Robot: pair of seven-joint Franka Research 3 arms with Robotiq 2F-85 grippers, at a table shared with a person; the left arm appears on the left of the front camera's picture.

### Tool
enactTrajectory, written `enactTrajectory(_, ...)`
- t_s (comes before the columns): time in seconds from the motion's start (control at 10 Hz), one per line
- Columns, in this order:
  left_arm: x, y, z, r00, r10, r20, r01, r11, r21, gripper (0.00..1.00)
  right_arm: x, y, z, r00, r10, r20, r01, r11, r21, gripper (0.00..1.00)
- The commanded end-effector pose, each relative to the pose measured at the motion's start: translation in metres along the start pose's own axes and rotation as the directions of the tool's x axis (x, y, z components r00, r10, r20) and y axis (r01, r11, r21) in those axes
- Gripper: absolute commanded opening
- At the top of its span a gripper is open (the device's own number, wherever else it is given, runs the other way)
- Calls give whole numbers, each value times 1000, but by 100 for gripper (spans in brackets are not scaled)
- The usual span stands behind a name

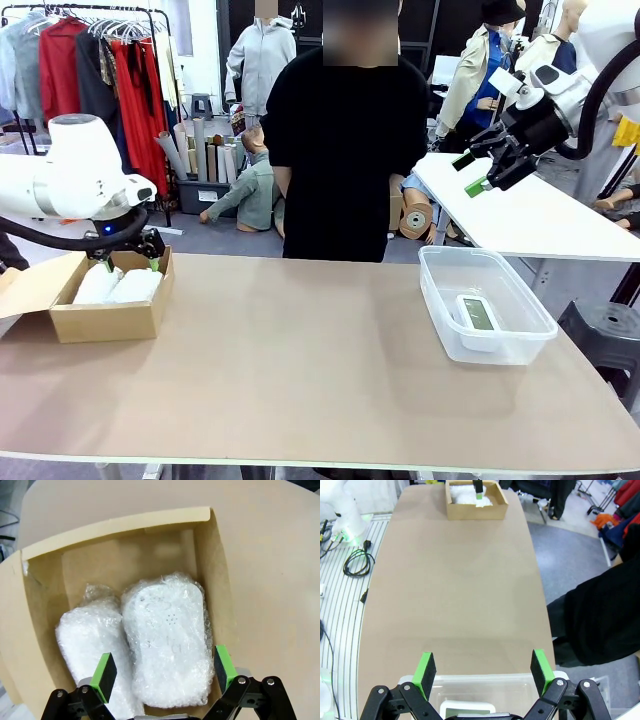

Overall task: Separate and place wrapped and unwrapped clocks.
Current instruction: If the picked Digital clock is wrapped, place it in the Package Box ; if not, place it in the Organizing box.

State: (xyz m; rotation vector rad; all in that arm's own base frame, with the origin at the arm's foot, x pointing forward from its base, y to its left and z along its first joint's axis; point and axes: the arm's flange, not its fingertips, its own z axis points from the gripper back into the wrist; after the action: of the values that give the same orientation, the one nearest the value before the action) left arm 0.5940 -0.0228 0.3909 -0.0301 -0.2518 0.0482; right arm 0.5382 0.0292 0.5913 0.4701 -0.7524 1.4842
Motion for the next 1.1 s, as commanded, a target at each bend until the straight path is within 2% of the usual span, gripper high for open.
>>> enactTrajectory(0.0,4,9,5,1000,-2,-16,2,1000,-13,100,1,0,1,1000,3,0,-3,1000,-1,100)
enactTrajectory(1.0,3,4,4,1000,5,-2,-5,1000,2,100,1,0,1,1000,3,0,-3,1000,-1,100)
